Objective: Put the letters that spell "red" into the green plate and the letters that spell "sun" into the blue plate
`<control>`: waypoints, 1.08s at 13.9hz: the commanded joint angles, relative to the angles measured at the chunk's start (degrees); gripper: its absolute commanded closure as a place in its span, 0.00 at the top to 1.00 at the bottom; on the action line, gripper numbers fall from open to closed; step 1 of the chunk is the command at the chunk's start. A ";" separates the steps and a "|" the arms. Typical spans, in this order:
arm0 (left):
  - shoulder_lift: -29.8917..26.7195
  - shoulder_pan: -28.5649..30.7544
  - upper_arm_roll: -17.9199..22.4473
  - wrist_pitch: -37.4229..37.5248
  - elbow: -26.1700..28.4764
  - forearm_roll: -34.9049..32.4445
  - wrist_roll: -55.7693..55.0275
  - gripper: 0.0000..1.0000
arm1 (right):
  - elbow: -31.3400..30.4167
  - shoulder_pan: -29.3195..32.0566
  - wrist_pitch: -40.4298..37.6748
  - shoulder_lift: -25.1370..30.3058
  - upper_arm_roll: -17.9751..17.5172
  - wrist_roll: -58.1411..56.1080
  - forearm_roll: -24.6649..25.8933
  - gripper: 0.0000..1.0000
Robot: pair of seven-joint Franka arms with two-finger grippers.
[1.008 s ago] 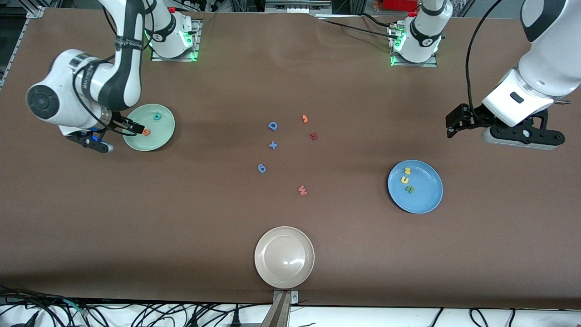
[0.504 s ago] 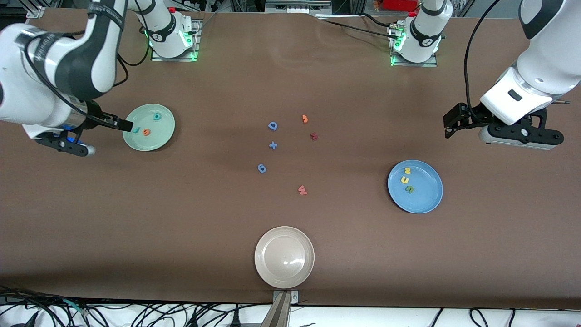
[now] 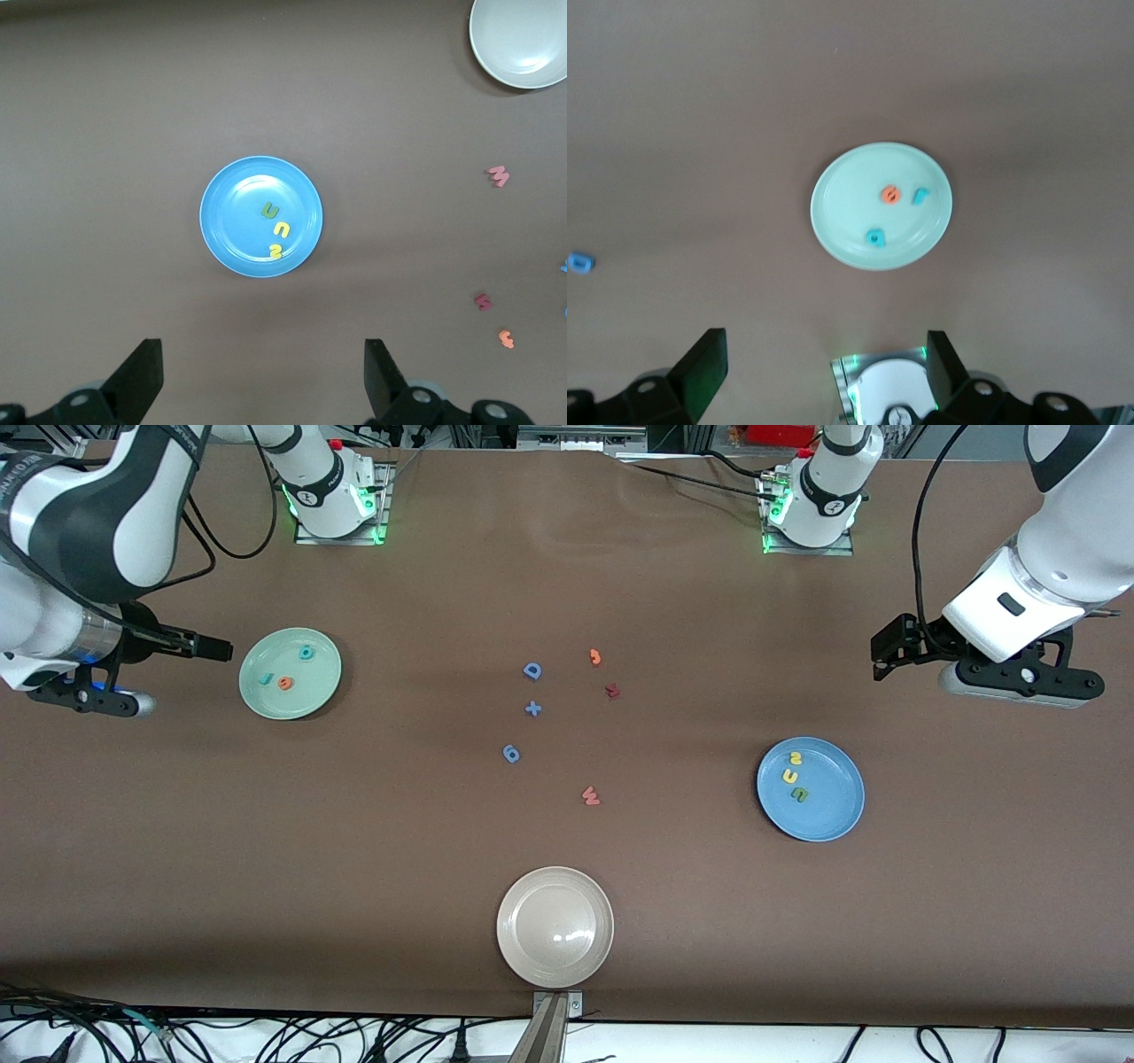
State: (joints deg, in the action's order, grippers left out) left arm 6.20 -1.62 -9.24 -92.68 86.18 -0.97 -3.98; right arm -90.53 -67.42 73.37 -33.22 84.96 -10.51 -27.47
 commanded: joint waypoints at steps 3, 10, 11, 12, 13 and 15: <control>-2.67 1.44 -0.25 -0.38 2.93 0.53 1.17 1.00 | 12.03 17.19 -4.20 2.37 -19.34 -1.09 0.05 0.99; -5.13 1.79 -0.34 -7.77 8.73 1.41 1.26 1.00 | 19.69 38.82 0.09 7.19 -44.21 -1.00 9.06 0.99; -5.75 1.70 -0.34 -7.69 9.35 1.41 1.26 1.00 | 19.61 41.90 1.76 9.21 -50.96 -0.83 14.67 0.99; -6.19 1.70 -0.34 -7.69 9.97 1.41 1.26 1.00 | 19.26 45.50 3.17 10.44 -57.12 -0.39 19.34 1.00; -6.20 1.70 -0.34 -7.51 9.89 1.41 1.87 1.00 | 19.25 48.84 3.70 11.24 -62.93 0.14 22.43 0.99; -6.11 2.84 0.01 -7.42 9.62 1.32 8.16 1.00 | 18.64 52.72 4.32 12.29 -68.59 2.68 24.04 0.99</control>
State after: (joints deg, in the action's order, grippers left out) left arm 2.17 -0.60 -9.21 -99.17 93.81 -0.97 -1.71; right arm -71.08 -18.84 76.90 -22.74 22.00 -9.44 -5.59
